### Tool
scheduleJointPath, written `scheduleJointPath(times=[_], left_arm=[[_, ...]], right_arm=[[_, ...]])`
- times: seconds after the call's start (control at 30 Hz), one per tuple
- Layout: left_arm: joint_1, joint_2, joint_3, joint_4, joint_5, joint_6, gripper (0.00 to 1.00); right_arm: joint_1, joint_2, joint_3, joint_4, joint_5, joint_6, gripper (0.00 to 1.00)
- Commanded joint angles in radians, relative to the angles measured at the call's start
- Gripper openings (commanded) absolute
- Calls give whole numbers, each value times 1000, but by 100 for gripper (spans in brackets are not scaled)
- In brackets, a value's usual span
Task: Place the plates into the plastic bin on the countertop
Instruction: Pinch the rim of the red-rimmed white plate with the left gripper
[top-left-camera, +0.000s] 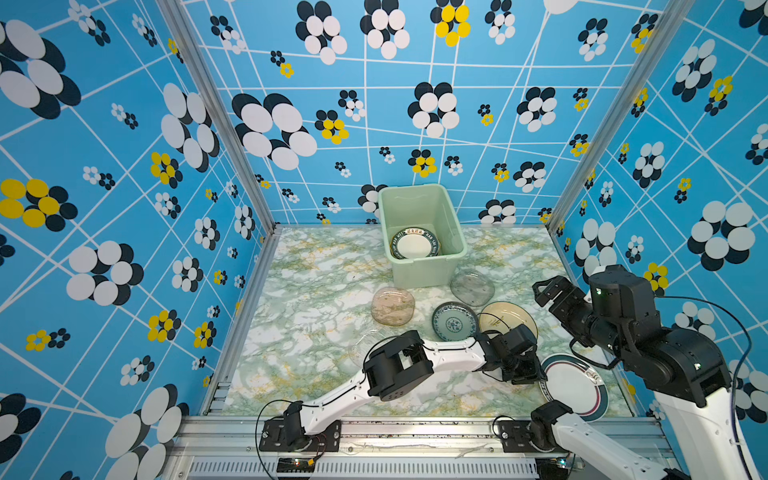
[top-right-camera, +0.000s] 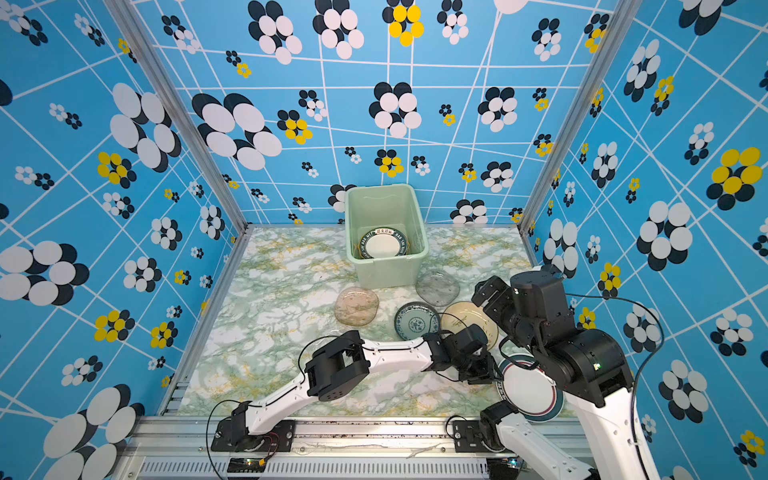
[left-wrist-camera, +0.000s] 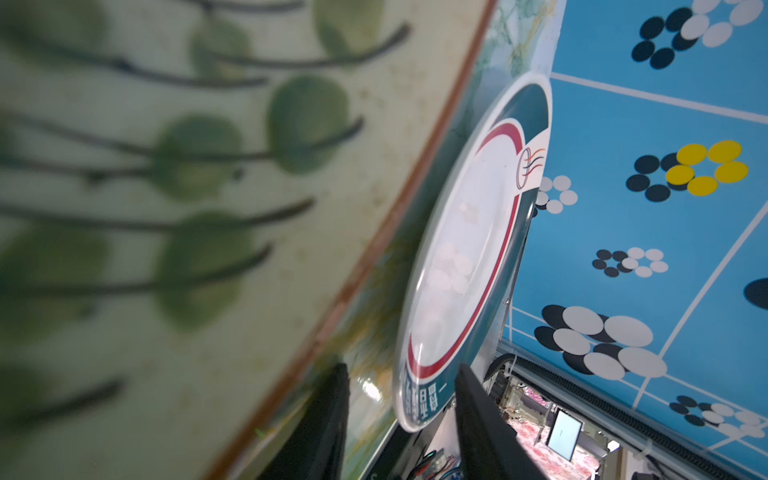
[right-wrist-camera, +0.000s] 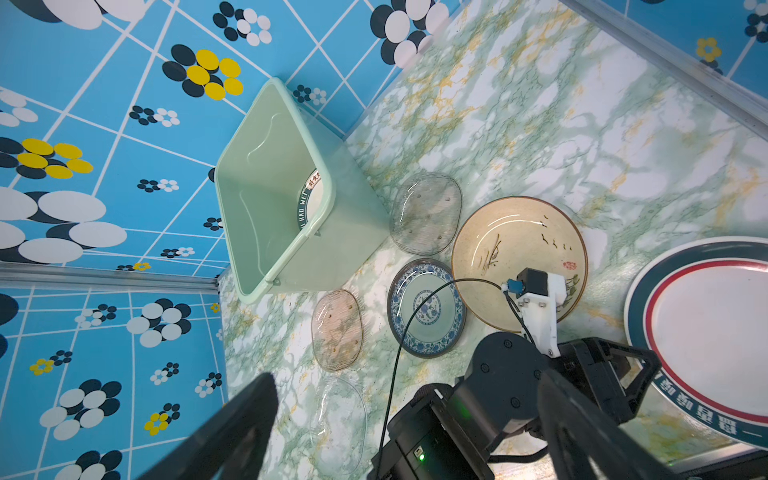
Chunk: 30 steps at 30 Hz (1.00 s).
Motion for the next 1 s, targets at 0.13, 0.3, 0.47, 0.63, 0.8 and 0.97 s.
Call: scheduleJointPath(times=[0.13,0.3,0.47,0.63,0.8,0.97], left_arm=[[-11,58,61,-41,18,-14,24],[-14,73,74,-32,29,-20,20],[-14,65,74,-10,36,-6,10],[-11,39,49,30,37,8,1],[-5,6,-4,111,36,2,0],[2,-28,-56,191,39,-9,0]], right_arm=[[-8,-12,-6,0,45,36,99],[-8,-36,-16,-13,61,62,99],[-8,-65,-51,-17,70,90,99],[-8,-90,-79,-16,86,100,99],[-8,-98,-84,-18,97,95,99],[-8,-98,-78,-19,107,91,99]])
